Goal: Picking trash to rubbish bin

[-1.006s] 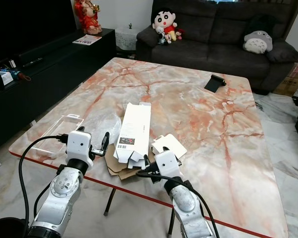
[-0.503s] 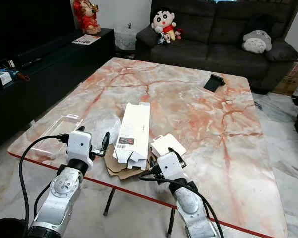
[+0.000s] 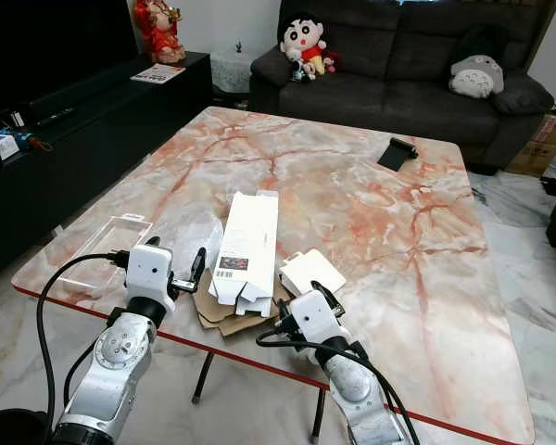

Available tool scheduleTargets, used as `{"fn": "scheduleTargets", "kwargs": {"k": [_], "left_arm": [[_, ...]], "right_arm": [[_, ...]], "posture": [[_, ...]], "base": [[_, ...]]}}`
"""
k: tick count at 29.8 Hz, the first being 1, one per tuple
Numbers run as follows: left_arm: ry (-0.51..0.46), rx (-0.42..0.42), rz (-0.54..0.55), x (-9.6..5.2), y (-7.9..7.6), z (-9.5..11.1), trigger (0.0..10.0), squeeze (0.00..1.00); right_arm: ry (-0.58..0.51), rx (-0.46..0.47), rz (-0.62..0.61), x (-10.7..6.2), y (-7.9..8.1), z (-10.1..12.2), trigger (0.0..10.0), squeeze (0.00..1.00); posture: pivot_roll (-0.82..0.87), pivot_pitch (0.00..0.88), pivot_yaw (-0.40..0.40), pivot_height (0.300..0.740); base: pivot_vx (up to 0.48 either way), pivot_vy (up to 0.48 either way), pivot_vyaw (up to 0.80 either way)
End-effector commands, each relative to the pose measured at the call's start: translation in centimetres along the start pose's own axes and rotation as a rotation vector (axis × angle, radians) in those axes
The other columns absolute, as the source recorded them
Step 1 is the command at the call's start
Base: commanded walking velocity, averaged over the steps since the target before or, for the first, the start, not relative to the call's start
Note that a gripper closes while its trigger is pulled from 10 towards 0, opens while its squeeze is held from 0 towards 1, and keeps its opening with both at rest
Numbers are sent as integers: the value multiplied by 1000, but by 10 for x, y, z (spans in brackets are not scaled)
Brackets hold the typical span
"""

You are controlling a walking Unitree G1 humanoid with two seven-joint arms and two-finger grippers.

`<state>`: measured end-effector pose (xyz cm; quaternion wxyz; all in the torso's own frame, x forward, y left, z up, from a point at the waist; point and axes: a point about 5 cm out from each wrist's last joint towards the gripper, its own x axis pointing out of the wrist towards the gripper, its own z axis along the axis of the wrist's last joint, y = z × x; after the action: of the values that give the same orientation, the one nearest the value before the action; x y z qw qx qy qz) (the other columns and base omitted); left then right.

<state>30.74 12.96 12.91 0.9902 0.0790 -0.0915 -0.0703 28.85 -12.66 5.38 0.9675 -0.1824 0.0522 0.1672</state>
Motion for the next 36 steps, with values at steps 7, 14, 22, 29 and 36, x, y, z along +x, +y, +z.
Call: {"fn": "scheduleTargets", "kwargs": {"k": [7,14,22,29,36], "left_arm": [[-4,13,-12,3,-1,4,10000,0],[-7,17,-17,4,-2,4,10000,0],[-8,21,-22,4,-2,4,10000,0],[-19,23,-36,5,-5,7,10000,0],[-18,26,-40,4,-6,7,10000,0]], "right_arm": [[-3,-24,-5,6,-5,4,10000,0],[3,-30,3,7,-4,3,10000,0],[3,-36,7,9,-3,3,10000,0],[47,-48,1,12,-2,-1,10000,0],[68,-49,-7,12,-3,-5,10000,0]], "posture": [[152,34,-43,740],[152,28,-42,740],[152,24,-42,740],[150,19,-42,740],[150,19,-42,740]], "base": [[0,0,0],[0,0,0],[0,0,0],[0,0,0],[0,0,0]]}}
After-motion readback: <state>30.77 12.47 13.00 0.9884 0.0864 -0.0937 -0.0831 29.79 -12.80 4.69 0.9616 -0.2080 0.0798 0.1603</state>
